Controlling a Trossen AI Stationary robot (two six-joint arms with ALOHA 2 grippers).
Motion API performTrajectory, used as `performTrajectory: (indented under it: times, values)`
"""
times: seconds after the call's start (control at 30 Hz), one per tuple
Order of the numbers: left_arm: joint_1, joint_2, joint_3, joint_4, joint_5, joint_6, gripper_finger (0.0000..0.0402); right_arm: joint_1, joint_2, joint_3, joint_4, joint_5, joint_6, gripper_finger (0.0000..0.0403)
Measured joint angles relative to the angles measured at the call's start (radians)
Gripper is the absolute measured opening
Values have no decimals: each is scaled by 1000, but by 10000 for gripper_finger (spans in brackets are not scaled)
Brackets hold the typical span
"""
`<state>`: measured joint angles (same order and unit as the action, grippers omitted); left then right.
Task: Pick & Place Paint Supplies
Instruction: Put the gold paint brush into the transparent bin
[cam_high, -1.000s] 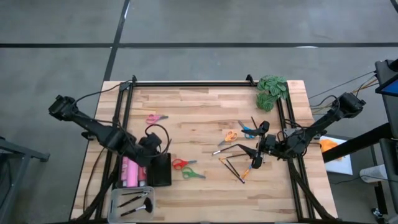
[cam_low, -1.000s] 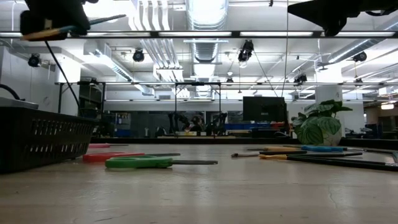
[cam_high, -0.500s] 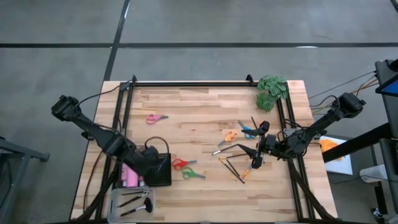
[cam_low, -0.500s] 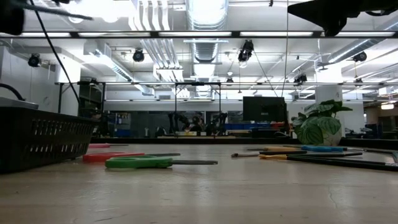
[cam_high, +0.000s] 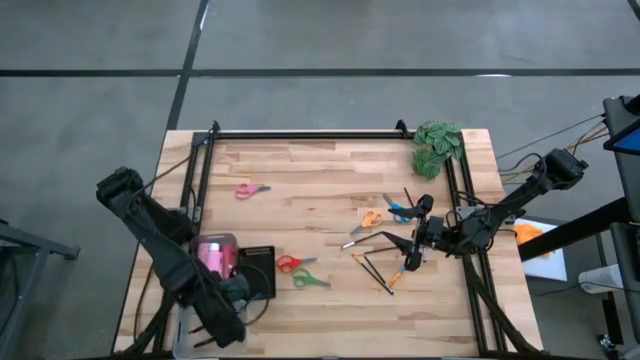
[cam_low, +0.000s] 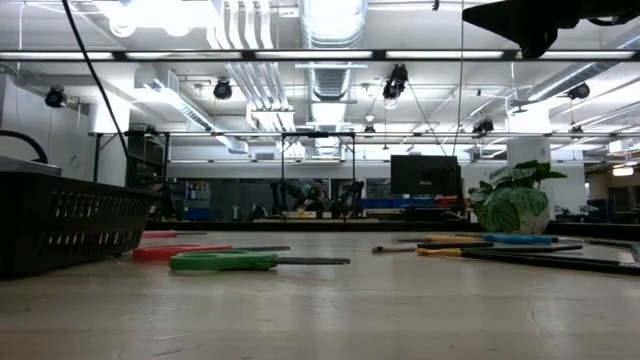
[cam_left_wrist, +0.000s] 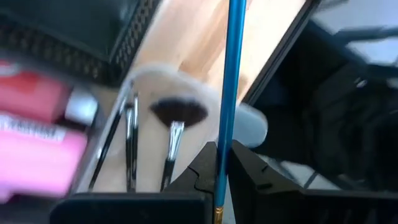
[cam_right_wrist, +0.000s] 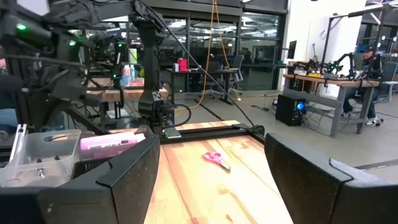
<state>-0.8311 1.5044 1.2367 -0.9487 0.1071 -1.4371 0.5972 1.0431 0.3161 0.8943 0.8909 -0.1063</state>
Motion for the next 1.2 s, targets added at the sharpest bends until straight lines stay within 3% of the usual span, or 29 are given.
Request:
performTrajectory:
  times: [0.2,0.47,0.7,1.2]
  values:
    - [-32,76,76,-112,36,82,19,0,0,0,0,0,-1,288]
    - [-97,98,66,-163,42,109,19,0,0,0,0,0,0,288]
    - [-157,98,65,-245,-27,104,19,0,0,0,0,0,-1,288]
    - [-203,97,-134,-76,-17,94,19,0,0,0,0,0,1,288]
